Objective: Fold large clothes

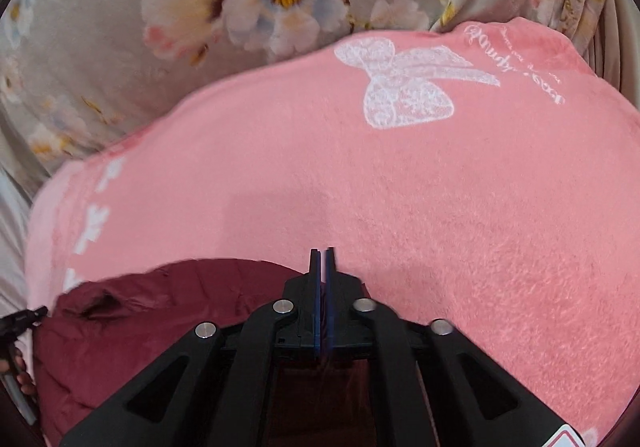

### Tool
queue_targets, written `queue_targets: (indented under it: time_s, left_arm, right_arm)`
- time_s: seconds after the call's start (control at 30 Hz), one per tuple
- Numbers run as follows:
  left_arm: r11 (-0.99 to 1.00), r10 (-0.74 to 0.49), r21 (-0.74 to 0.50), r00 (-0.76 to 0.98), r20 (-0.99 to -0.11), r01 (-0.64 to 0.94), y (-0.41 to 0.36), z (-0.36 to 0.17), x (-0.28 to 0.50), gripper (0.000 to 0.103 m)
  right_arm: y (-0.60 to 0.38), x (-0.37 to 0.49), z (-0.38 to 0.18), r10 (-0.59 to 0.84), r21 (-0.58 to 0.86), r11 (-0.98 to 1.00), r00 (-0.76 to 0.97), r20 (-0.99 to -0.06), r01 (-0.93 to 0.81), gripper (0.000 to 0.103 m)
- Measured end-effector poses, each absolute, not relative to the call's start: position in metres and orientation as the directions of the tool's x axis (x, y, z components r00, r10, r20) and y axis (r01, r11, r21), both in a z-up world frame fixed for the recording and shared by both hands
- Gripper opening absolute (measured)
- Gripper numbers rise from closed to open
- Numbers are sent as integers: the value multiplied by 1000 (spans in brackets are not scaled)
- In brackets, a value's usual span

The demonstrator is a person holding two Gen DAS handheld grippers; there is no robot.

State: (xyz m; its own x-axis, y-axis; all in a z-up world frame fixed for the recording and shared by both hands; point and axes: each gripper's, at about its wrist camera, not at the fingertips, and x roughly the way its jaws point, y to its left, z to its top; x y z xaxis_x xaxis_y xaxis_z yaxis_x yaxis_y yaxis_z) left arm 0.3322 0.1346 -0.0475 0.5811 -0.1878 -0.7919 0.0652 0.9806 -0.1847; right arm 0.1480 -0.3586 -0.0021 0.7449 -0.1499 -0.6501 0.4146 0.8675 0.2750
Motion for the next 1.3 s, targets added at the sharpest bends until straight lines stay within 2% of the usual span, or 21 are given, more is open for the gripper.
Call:
queue_targets:
  time_s: [0.03,0.07,0.1,0.13,0.3,0.33,0.37,0.43,0.47,0.5,0.53,0.67,0.77,0.87,1.07,1.23,1.3]
  left_arm:
    - [973,-222,-218,584,-781,78,141,-42,326,43]
    - [963,-255,-254,594,-763,88,154,-35,316,63]
    - [959,-268,-270,603,-751,90,160,-32,310,65]
    - [956,-277,-276,599,-751,95,165,-31,306,65]
    - [927,-374,-343,459,-806,154,160,-58,302,65]
    - [929,-369,-334,455,-811,158,156,-63,302,63]
    - [933,-361,-321,457,-813,165,151,-66,302,55]
    - [939,-344,-293,466,-815,182,142,-66,298,34]
    - [938,-346,-292,468,-813,186,141,-63,297,18]
    - [939,-344,-289,478,-808,187,138,-58,296,13]
    - [941,-338,-282,495,-801,185,138,-51,296,10]
    - [943,-331,-268,595,-733,196,136,-8,296,7]
    - [950,-312,-253,641,-701,185,130,12,307,7]
    - [946,-319,-262,677,-664,189,126,22,306,7]
    - [917,-398,-267,726,-561,297,148,39,237,7]
    - [912,-400,-285,794,-458,295,177,63,195,7]
    - [912,-390,-298,820,-420,281,177,79,202,7]
  right_arm:
    - [-358,137,4,-119,304,872,767,-630,385,28]
    - [-357,131,8,-103,316,875,779,-618,366,38]
    - [-355,126,11,-96,319,878,785,-612,356,57]
    - [-353,123,12,-94,312,884,785,-612,349,66]
    - [-341,135,-10,-68,241,916,715,-696,322,66]
    - [-339,138,-15,-60,237,919,705,-707,316,65]
    - [-336,140,-19,-59,228,923,700,-712,310,61]
    - [-332,144,-19,-69,205,931,695,-716,303,33]
    - [-331,143,-16,-74,201,931,698,-713,304,25]
    - [-330,143,-9,-78,202,932,709,-701,302,12]
    - [-330,141,-2,-85,203,931,722,-687,303,8]
    - [-332,139,37,-143,204,923,785,-603,325,5]
    - [-336,147,48,-195,188,914,796,-573,359,5]
    - [-333,144,54,-176,221,917,834,-523,332,5]
    - [-298,74,73,-101,203,959,905,-413,199,5]
    - [-308,43,111,-138,239,950,958,-251,199,5]
    - [-316,58,120,-181,233,943,952,-249,240,5]
